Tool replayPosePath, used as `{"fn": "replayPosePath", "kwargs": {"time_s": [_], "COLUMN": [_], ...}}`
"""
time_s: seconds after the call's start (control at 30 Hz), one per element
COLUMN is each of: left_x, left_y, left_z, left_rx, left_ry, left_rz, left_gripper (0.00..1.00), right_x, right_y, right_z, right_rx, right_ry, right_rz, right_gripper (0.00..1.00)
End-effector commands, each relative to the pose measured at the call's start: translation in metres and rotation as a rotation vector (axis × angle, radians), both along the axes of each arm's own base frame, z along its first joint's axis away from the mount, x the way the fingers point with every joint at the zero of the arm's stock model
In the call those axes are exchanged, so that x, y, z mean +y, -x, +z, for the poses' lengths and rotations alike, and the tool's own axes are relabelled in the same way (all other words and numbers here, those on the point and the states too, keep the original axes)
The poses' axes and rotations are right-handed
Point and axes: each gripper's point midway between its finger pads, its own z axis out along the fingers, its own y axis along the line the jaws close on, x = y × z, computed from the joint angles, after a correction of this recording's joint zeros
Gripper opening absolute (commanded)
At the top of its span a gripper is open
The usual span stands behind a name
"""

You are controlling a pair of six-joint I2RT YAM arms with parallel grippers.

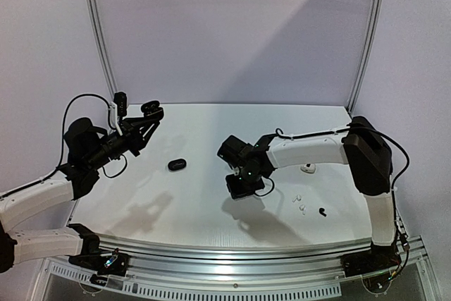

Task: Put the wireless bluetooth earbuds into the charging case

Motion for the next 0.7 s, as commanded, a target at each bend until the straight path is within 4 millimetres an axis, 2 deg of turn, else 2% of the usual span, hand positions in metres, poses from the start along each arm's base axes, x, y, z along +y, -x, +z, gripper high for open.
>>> {"fn": "replayPosePath", "kwargs": {"time_s": [0.0, 0.13, 0.33, 0.53, 0.67], "left_x": [0.004, 0.004, 0.004, 0.004, 0.004], "left_y": [-0.002, -0.002, -0.002, -0.002, -0.003], "left_z": [-0.005, -0.004, -0.003, -0.003, -0.002], "left_rx": [0.004, 0.004, 0.001, 0.000, -0.002], "left_ry": [-0.019, -0.016, -0.017, -0.012, -0.015], "left_rz": [0.018, 0.017, 0.017, 0.015, 0.017], "left_gripper": [0.00, 0.00, 0.00, 0.00, 0.00], "right_x": [-0.025, -0.039, -0.052, -0.048, -0.040], "right_y": [-0.014, -0.024, -0.045, -0.069, -0.076], "right_z": [-0.022, -0.026, -0.020, -0.009, -0.010], "right_rx": [0.012, 0.001, -0.042, -0.083, -0.086], "right_ry": [0.096, 0.137, 0.160, 0.133, 0.109], "right_rz": [-0.051, -0.084, -0.115, -0.114, -0.084], "right_gripper": [0.00, 0.00, 0.00, 0.00, 0.00]}}
